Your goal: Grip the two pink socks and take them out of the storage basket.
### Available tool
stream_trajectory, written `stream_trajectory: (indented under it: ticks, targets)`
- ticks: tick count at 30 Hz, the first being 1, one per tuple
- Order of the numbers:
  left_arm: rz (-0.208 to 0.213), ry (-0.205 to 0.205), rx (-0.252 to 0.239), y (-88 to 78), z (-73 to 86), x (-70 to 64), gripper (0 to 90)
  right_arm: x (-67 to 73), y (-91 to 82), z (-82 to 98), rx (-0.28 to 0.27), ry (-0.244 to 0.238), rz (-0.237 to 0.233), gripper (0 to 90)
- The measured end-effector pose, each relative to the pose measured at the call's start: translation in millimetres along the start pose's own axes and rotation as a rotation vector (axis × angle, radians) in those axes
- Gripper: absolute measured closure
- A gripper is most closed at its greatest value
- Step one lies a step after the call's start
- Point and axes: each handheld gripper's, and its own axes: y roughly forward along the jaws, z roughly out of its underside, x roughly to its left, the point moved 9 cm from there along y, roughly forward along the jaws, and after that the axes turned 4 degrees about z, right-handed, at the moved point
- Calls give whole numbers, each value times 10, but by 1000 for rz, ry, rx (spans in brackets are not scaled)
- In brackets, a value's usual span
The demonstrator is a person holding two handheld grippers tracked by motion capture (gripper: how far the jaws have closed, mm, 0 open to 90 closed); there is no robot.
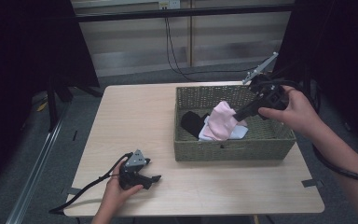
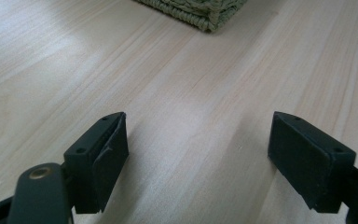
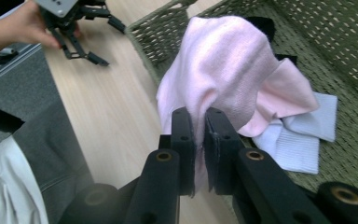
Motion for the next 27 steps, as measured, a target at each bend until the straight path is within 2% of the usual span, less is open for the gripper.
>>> stream_trajectory:
  ticks: [6,7,9,10,13,17,18,19,20,21,26,27]
  targets:
    - [1,-3,1,0,2,-3,198,158,-55,48,-20,-31,-30,826]
    - [1,-3,1,0,2,-3,198,232,-59,75,-23,-51,-38,825]
    - [1,-3,1,-1,2,-2,198,291,-57,100,-26,-65,-47,825]
    - [1,-3,1,0,2,-3,198,291,-57,100,-26,-65,-47,825]
    - [1,1,5,-3,4,0,198,434,-52,163,-19,-83,-81,825]
    - [1,1,4,-3,4,-1,198,541,-27,200,-25,-104,-117,819]
    - [1,1,5,-3,4,0,198,611,9,224,-26,-104,-146,723]
    - [1,1,5,-3,4,0,198,611,9,224,-26,-104,-146,723]
    - [3,1,3,-2,3,-1,198,649,57,249,-20,-106,-156,642]
    - [4,1,3,-2,4,-1,198,652,82,257,-18,-108,-160,595]
    - [1,1,5,-3,4,0,198,547,149,256,-14,-92,-135,544]
    - [1,1,4,-2,4,0,198,430,202,242,-16,-61,-118,537]
